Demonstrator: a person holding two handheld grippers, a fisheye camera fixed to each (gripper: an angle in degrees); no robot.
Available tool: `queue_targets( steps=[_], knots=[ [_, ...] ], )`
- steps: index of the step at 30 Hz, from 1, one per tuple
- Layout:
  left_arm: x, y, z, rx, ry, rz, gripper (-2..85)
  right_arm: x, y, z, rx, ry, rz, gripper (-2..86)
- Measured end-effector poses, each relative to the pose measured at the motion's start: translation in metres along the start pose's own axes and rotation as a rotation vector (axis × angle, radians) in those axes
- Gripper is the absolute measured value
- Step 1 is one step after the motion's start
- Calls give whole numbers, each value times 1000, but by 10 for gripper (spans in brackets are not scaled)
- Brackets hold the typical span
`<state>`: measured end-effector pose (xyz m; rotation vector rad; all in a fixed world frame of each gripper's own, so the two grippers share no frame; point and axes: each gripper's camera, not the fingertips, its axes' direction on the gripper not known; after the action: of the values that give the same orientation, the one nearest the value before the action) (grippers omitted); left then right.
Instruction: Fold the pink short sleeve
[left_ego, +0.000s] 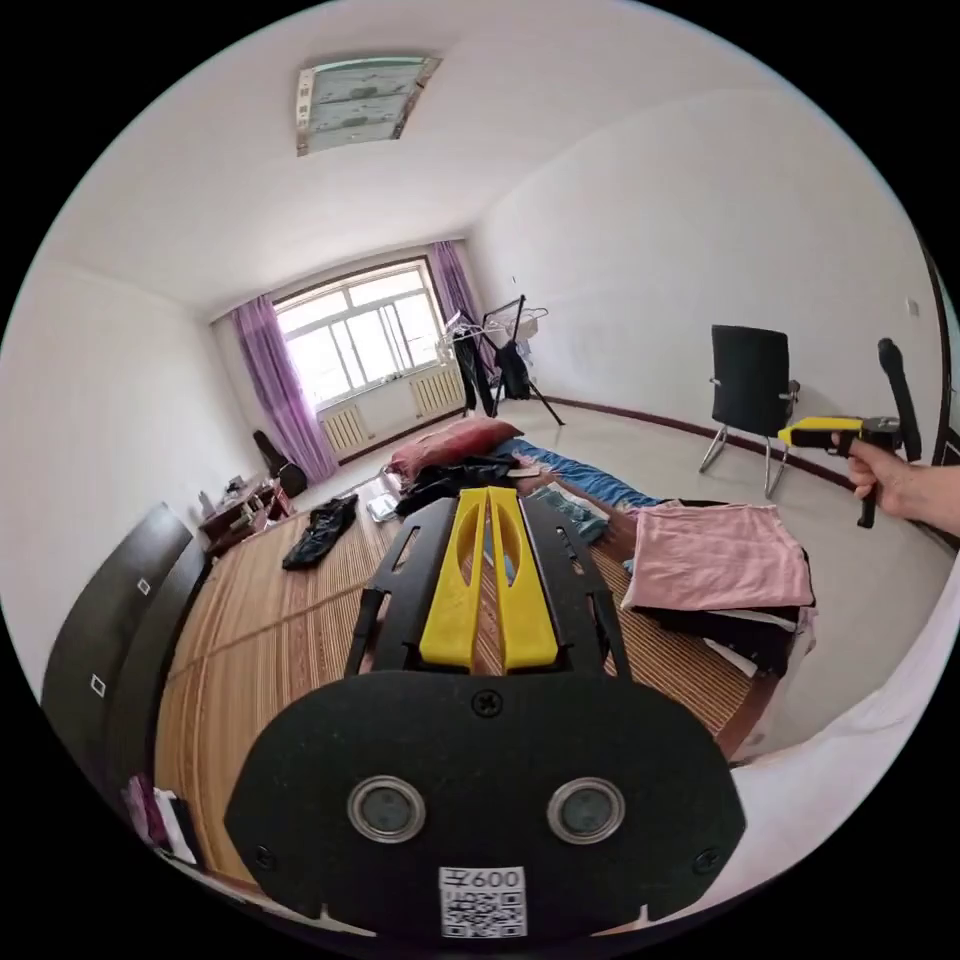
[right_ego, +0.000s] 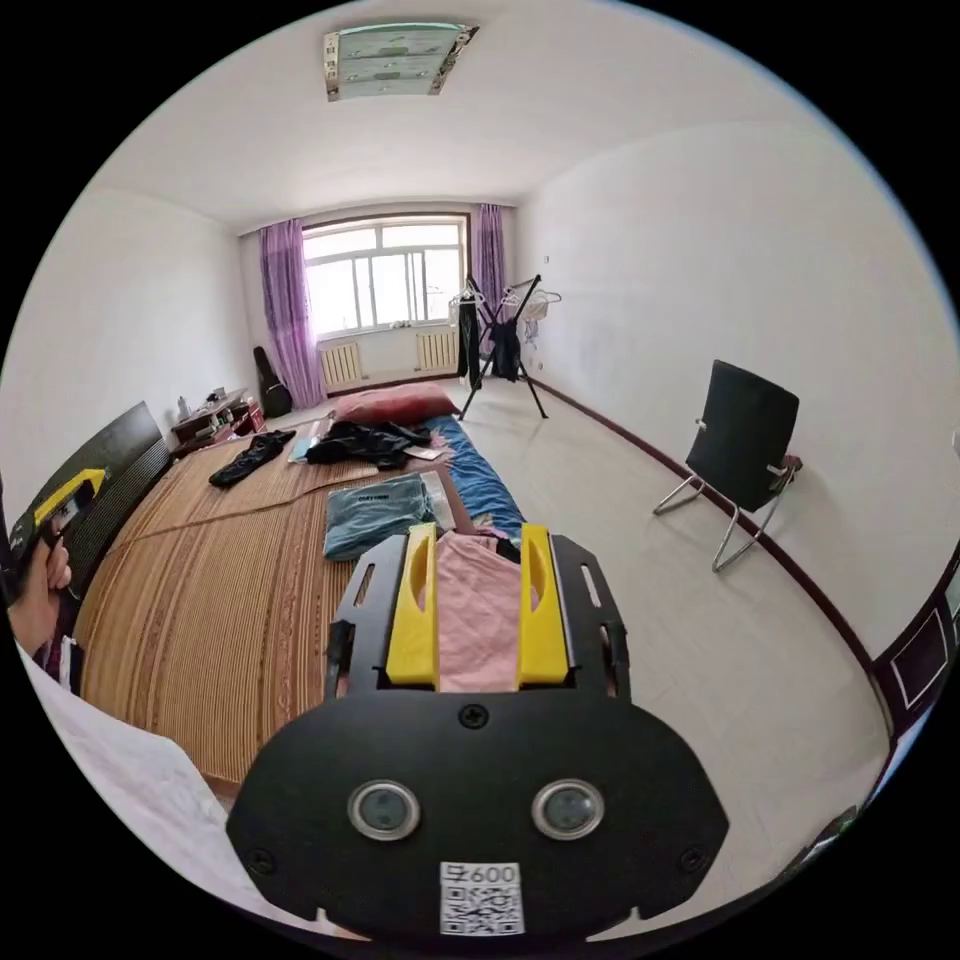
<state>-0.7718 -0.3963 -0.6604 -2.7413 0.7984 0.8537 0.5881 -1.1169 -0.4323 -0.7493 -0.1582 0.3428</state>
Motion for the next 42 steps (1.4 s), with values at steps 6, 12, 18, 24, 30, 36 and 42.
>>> queue_targets(
  steps=[6, 12, 18, 24, 30, 36, 42],
  knots=[
    [12, 87, -63, -193, -88, -133, 19, 78, 37, 129, -336, -100, 84, 125],
    [42, 130, -127, -421, -275, -313, 19, 141, 66, 296, -629, -81, 77, 88],
    [136, 108, -141, -532, -384, -530, 8, 174, 100, 405, -888, -138, -99, 27],
    [220, 60, -132, -543, -385, -554, 3, 216, 94, 351, -734, -301, -93, -7],
    [246, 45, -168, -566, -388, -514, 6, 231, 71, 264, -472, -408, -59, -8],
    [218, 41, -261, -487, -378, -511, 20, 189, 17, 111, -48, -602, -138, -8],
    [165, 9, -370, -311, -192, -539, 119, 99, 16, -7, 167, -1063, -178, -9]
  ],
)
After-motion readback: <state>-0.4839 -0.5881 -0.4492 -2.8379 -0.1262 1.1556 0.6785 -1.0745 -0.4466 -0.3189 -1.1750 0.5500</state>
